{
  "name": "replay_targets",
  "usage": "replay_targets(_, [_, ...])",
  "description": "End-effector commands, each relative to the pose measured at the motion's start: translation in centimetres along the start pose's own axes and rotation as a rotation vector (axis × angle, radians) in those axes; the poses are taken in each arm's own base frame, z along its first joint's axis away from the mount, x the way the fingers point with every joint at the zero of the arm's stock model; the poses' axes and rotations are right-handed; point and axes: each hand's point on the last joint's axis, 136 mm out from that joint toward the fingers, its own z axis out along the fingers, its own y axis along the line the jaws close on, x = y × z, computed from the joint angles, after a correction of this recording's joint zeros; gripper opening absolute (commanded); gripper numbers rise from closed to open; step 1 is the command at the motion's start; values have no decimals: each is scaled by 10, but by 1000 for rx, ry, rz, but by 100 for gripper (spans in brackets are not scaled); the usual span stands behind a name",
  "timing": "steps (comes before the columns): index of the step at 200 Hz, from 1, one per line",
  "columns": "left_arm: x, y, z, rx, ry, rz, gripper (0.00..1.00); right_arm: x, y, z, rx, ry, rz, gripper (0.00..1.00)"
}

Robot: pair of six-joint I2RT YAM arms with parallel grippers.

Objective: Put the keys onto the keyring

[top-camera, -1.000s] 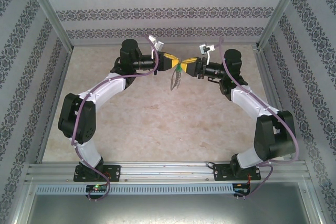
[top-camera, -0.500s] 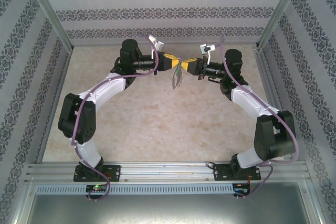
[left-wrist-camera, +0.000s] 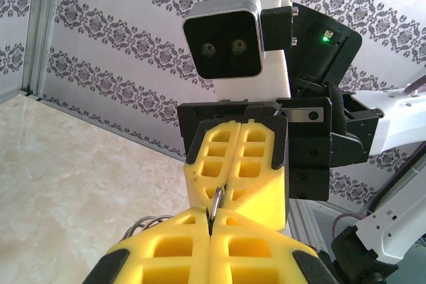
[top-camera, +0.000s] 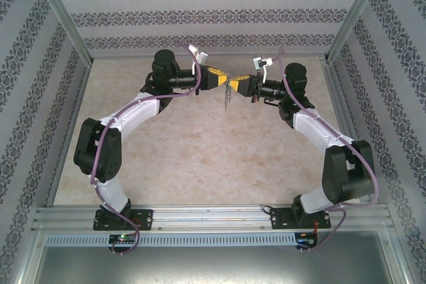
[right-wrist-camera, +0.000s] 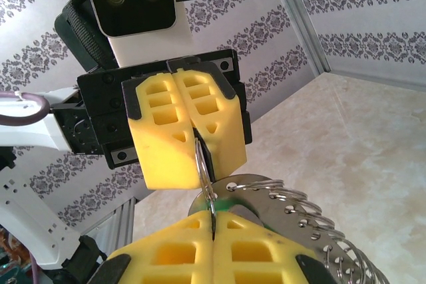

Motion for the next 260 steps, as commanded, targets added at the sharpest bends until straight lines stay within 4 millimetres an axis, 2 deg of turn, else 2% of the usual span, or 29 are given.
replay_targets(1, [-28, -24, -1, 43, -63, 108, 0, 11, 7, 6, -57, 35, -18, 0])
replay_targets(71, [-24, -24, 1, 46, -59, 103, 0, 11, 7, 18, -98, 55, -14, 0])
replay_targets(103, [-23, -24, 1, 46, -59, 101, 0, 9, 4, 18, -94, 50, -12, 0])
replay_targets(140, [-26, -29, 0, 68, -78, 102, 0, 4, -6, 8, -100, 27, 15, 0])
replay_targets(224, [-39, -44, -3, 131, -129, 108, 0, 5, 11, 7, -218, 81, -19, 0])
replay_targets(260, [-41, -46, -2, 152, -144, 96, 0, 2, 14, 15, -244, 93, -29, 0])
